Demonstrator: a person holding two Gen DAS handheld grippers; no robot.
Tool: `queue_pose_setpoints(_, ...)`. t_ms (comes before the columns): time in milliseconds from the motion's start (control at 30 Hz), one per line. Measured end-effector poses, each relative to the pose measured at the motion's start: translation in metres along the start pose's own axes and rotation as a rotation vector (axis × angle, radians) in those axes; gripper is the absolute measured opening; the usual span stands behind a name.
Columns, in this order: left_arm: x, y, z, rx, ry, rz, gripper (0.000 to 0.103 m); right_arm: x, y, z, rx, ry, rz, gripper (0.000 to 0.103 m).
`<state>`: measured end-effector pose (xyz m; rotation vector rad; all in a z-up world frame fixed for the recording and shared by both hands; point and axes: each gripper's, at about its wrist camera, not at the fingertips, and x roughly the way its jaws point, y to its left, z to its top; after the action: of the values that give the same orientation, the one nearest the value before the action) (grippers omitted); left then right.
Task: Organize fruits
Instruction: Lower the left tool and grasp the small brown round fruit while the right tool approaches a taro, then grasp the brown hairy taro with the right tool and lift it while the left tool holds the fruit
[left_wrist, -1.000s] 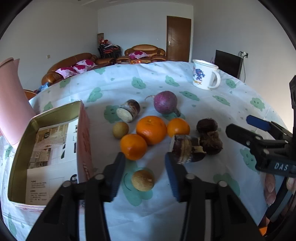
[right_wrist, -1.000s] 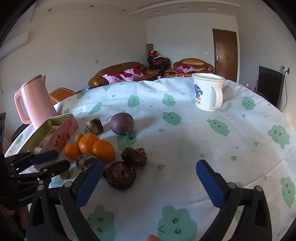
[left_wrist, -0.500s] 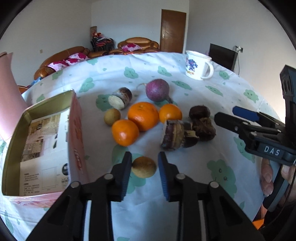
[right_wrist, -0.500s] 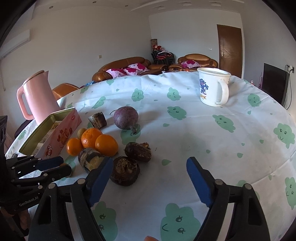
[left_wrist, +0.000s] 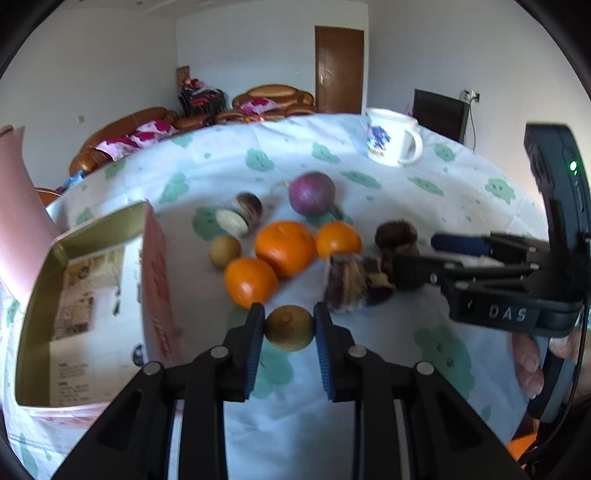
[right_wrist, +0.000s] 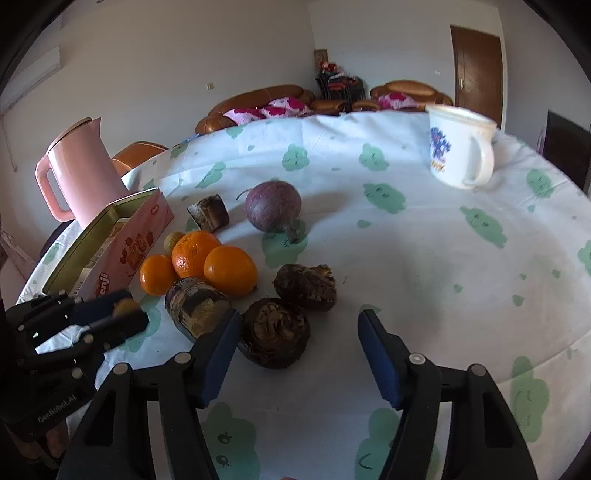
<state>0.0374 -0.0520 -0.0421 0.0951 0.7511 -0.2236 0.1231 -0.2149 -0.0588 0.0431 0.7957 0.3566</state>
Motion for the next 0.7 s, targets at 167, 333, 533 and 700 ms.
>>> queue_pose_setpoints(167,-0.001,0.013,0.011,-0.054,-0.059,-0.020,0.028,0.010,0.004,0.002,0.003,0.045,0.048,0.063)
queue_pose_setpoints(333,0.001,0.026,0.012,-0.116,-0.088,-0.032,0.028,0.014,0.009,0.000,-0.008,0.059,0.085,0.053)
queue_pose_setpoints(533,-0.004,0.030,0.010,-0.145,-0.118,-0.035,0.028,0.011,0.015,-0.003,-0.026,0.045,0.109,0.039)
queue_pose_setpoints(700,-0.009,0.026,0.009,-0.127,-0.146,-0.010,0.028,0.007,0.018,-0.006,-0.049,0.024,0.099,0.038)
